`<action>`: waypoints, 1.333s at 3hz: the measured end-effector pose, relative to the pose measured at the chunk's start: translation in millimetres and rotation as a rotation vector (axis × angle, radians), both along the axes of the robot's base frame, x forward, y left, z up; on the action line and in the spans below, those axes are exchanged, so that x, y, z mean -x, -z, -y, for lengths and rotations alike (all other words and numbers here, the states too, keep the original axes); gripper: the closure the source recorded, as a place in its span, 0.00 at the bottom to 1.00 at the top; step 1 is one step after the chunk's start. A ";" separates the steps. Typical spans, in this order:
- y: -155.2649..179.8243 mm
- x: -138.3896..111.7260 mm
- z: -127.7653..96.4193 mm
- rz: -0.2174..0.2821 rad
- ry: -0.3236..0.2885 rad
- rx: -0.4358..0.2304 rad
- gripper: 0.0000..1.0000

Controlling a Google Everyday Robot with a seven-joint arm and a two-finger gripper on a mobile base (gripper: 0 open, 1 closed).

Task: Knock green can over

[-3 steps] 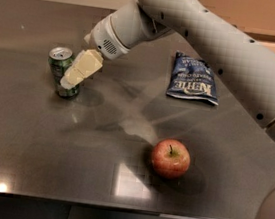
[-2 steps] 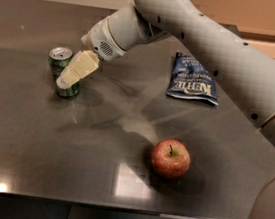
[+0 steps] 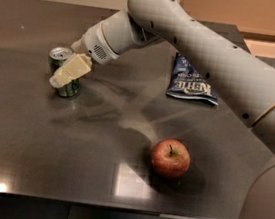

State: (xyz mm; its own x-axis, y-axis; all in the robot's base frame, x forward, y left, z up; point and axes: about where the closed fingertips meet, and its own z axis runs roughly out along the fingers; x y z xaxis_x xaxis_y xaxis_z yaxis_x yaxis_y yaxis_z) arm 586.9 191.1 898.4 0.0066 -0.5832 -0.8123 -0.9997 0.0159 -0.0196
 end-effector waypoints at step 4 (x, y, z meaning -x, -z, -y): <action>-41.5 -15.0 12.6 0.055 -0.043 -0.004 1.00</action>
Offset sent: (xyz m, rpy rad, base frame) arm 0.0062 0.0062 0.0069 0.0429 0.0146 0.0141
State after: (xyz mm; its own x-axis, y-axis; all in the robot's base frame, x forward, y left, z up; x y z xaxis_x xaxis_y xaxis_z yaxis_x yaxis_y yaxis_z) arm 601.8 178.4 939.9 0.0757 -0.5783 -0.8123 -0.9969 -0.0264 -0.0741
